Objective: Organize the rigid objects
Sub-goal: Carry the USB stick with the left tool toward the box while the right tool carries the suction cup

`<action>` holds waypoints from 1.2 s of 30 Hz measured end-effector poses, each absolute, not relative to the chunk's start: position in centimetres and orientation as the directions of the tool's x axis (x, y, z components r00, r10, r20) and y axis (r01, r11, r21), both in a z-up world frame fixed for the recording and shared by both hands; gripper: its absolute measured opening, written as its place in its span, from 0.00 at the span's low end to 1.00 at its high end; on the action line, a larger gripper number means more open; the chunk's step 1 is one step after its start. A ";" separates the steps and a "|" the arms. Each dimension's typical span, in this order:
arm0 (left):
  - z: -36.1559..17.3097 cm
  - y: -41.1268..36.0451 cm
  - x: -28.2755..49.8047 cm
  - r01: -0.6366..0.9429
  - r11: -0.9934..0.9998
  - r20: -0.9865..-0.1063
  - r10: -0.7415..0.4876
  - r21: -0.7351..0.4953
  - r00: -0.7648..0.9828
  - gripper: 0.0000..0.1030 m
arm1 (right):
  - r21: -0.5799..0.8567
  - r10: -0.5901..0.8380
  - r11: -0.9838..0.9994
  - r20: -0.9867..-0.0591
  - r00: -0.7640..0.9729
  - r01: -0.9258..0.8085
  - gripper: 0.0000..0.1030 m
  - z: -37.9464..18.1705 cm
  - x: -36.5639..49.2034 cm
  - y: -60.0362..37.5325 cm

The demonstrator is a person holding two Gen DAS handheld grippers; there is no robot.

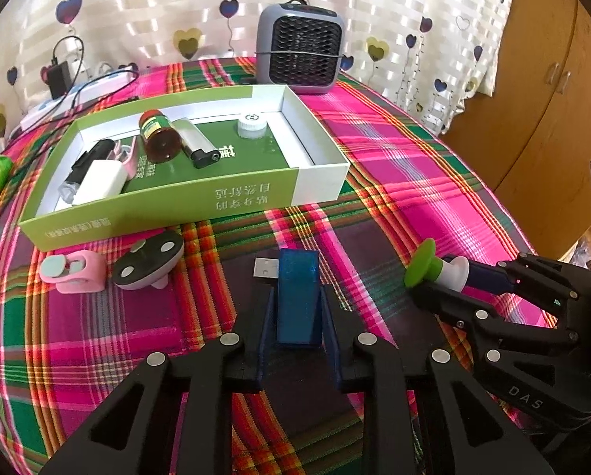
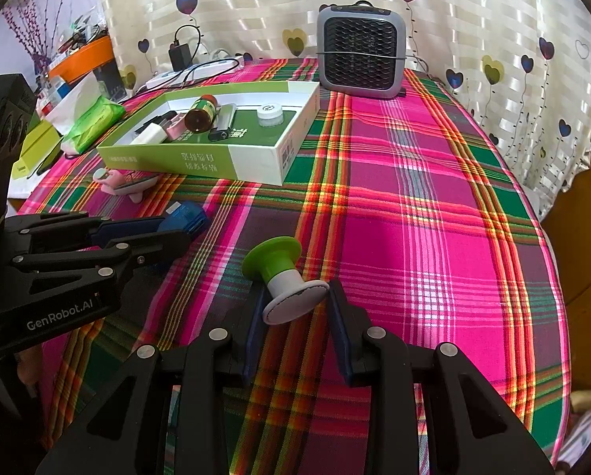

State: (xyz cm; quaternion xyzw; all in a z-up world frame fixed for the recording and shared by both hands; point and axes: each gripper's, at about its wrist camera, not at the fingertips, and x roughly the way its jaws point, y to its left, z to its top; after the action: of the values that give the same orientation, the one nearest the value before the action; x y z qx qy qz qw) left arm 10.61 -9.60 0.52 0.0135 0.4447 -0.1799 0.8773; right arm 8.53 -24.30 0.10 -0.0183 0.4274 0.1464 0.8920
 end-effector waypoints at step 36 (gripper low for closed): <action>2.3 -9.3 9.6 0.353 0.927 -0.750 -0.322 -0.126 0.577 0.21 | 0.101 0.250 0.959 -0.746 0.618 -0.266 0.31 1.2 8.3 -24.3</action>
State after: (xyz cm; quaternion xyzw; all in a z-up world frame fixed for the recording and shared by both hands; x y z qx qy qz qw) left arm 9.60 -9.29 2.34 0.0185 0.4186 -0.1900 0.8879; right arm 8.33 -24.27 1.16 -0.0099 0.4130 0.1435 0.8993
